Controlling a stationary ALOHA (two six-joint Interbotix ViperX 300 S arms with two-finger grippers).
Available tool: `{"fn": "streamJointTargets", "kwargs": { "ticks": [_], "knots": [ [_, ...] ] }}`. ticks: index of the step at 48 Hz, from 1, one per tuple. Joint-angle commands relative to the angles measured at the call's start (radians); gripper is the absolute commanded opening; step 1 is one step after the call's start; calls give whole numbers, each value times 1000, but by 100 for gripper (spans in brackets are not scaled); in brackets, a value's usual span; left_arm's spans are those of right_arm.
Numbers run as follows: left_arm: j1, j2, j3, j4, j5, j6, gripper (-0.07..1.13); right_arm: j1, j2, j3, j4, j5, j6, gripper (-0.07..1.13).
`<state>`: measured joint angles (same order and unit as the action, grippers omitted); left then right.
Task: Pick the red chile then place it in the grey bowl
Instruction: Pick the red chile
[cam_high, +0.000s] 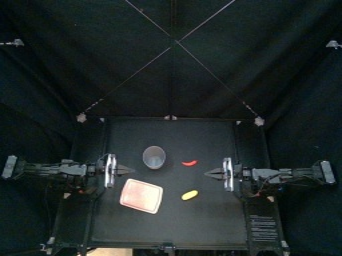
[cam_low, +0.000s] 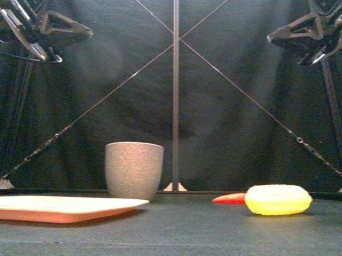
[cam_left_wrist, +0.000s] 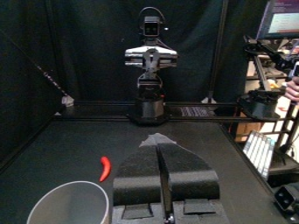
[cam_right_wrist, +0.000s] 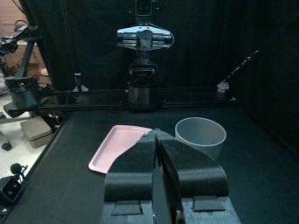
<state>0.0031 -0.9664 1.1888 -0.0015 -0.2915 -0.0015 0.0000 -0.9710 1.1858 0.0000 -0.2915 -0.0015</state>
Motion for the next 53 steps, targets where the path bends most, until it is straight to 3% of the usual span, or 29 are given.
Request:
{"fn": "streamJointTargets", "kwargs": {
  "ticks": [1, 6, 12, 22, 30, 36, 41, 44, 53],
  "knots": [
    [23, -3, -5, -2, -28, 0, -6, -34, 48, -54, 18, 6, 11, 3],
    [26, -8, 2, -2, -29, 2, -3, -112, 140, -123, 51, 97, 26, 4],
    [26, -12, 3, 0, -31, 2, -3, -212, 287, -238, 49, 322, 26, 6],
    [28, -14, 8, 0, -31, 2, -3, -304, 508, -391, -31, 652, 11, 12],
    [31, -14, 11, 0, -29, 3, -3, -313, 637, -456, -106, 758, 8, 42],
    [35, -15, 14, 0, -29, 3, -3, -311, 738, -486, -109, 785, 8, 75],
    [40, -15, 15, -2, -31, 2, -3, -308, 808, -502, -103, 792, 6, 94],
    [41, -15, 15, -2, -29, 3, -3, -305, 842, -508, -92, 792, 5, 99],
    [44, -17, 17, -2, -29, 3, -3, -296, 916, -534, -43, 816, -34, 98]
  ]
}}
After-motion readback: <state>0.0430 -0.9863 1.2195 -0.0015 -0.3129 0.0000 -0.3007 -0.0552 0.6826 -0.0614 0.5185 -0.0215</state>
